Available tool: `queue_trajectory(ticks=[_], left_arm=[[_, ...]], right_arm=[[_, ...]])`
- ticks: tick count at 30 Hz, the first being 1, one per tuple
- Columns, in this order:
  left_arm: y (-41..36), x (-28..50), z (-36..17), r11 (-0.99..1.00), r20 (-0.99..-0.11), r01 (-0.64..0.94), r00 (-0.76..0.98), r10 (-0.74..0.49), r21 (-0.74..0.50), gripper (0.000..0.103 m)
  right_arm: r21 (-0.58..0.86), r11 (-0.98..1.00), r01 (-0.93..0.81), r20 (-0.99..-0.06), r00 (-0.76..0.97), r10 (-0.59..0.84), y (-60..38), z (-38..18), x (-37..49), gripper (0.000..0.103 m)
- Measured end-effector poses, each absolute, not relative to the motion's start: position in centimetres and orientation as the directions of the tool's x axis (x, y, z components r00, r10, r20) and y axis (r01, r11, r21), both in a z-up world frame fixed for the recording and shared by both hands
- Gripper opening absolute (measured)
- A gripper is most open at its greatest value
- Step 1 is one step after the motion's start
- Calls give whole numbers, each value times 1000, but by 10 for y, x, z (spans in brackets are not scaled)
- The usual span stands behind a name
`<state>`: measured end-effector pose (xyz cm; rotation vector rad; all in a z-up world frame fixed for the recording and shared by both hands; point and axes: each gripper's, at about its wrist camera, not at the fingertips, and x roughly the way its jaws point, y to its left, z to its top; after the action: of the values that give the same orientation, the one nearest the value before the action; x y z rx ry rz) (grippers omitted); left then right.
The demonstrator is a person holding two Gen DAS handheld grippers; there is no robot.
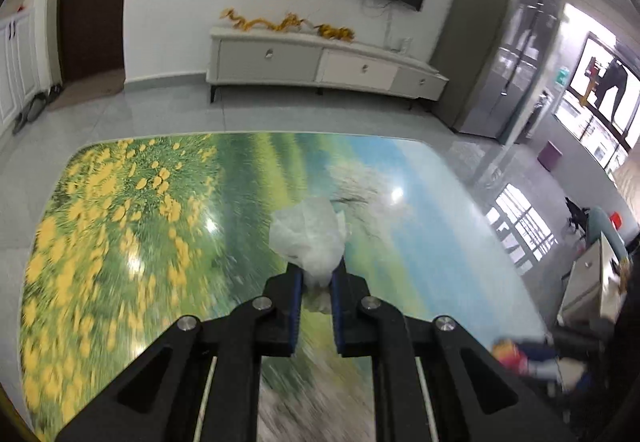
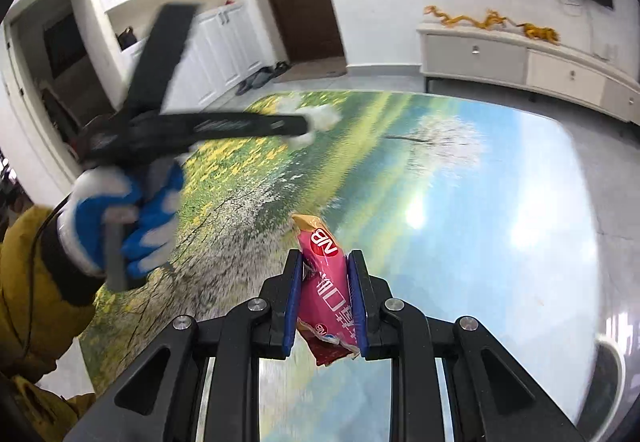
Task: Collect trash
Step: 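Carry white tissue and pink snack bag to the bin and release both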
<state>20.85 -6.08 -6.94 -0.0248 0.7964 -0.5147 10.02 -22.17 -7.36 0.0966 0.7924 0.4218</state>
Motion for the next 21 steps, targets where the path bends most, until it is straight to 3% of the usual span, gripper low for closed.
queue_trajectory(ticks=[11, 21], left_arm=[[-115, 110, 4, 785, -598, 583, 559, -574, -208, 11], [-292, 79, -19, 618, -703, 772, 355, -617, -152, 12]], right_arm=[[268, 956, -121, -592, 762, 263, -315, -48, 14, 23], [332, 921, 203, -590, 807, 35, -468, -75, -25, 23]])
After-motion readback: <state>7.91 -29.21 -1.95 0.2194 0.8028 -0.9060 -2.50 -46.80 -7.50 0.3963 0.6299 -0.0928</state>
